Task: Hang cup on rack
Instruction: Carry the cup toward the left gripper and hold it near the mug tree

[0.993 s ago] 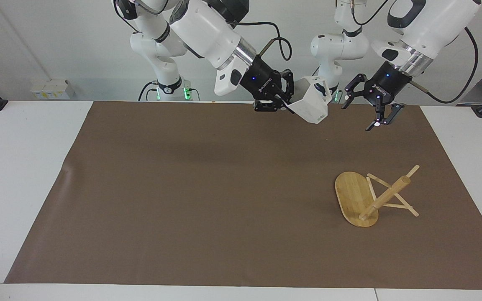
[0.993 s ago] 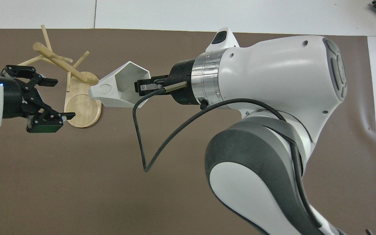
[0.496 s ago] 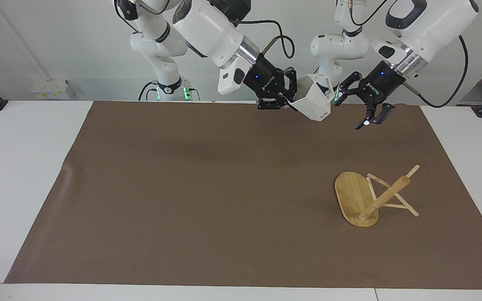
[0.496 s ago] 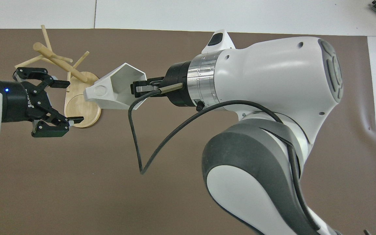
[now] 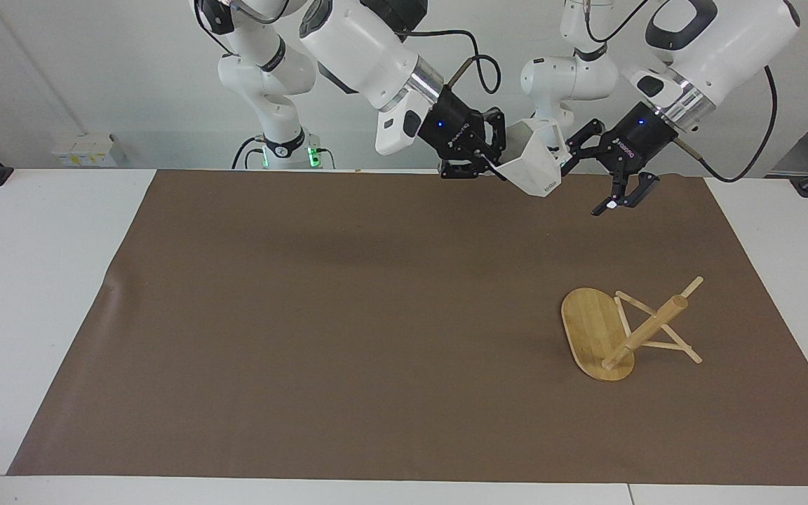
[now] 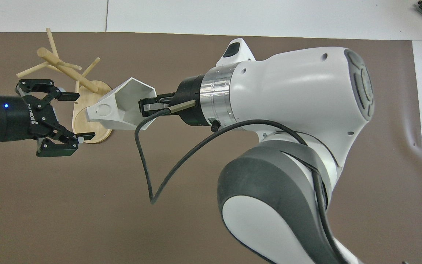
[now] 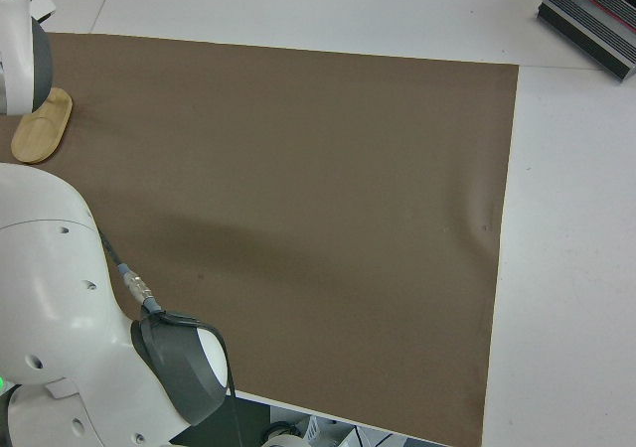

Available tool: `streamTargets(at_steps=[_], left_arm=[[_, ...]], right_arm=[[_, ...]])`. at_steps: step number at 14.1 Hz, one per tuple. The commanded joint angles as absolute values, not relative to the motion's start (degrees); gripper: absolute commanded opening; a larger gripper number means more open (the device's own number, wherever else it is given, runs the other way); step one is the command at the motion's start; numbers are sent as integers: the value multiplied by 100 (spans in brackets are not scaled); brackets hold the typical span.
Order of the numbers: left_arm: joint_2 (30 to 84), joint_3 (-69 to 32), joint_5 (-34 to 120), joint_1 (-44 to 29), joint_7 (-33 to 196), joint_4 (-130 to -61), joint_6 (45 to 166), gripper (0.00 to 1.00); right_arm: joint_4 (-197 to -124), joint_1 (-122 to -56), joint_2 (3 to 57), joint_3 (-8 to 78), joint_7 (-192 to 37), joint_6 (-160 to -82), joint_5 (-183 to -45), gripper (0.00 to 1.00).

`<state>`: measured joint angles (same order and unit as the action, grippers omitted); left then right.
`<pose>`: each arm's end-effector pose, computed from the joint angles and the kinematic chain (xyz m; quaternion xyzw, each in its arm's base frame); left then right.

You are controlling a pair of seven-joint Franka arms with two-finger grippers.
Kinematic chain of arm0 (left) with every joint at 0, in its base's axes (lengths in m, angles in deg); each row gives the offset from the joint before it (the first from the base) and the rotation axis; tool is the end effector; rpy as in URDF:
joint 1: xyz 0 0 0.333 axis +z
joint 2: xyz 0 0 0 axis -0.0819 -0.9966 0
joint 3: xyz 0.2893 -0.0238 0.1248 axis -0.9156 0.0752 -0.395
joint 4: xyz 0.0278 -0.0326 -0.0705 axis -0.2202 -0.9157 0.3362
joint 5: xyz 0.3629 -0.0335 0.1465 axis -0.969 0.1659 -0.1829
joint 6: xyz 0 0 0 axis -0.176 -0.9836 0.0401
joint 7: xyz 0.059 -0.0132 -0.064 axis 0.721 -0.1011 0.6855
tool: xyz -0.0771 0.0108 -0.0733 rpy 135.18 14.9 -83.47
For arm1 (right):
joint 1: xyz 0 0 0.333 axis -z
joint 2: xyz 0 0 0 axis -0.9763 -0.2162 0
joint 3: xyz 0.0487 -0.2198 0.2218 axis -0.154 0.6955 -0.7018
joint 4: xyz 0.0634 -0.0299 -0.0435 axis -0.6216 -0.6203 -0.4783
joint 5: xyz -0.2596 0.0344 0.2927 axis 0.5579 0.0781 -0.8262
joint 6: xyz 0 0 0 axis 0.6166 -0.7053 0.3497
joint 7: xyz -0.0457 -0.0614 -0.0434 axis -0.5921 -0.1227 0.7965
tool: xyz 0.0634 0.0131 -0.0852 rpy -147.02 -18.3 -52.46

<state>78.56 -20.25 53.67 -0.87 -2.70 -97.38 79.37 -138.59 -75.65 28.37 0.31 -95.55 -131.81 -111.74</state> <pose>0.5118 -0.1009 0.6075 0.7980 -0.5140 0.2448 0.1977 0.5536 0.3855 0.6332 -0.9021 -0.1144 -0.1156 0.3996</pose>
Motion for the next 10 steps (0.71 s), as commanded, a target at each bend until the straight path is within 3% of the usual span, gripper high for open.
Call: streamTargets(at_steps=[1,10], left_arm=[[8115,-2085,5527,82,-494,-10048,8105,100],[8080,-2050,5728,92,-574,-9987,8157,100]], right_arm=[[-13797,-7532,2750,-123,-9755,-13214,-11190,0],[-13823,-7558,2750,-141,-9764,-13205,-11190,0]])
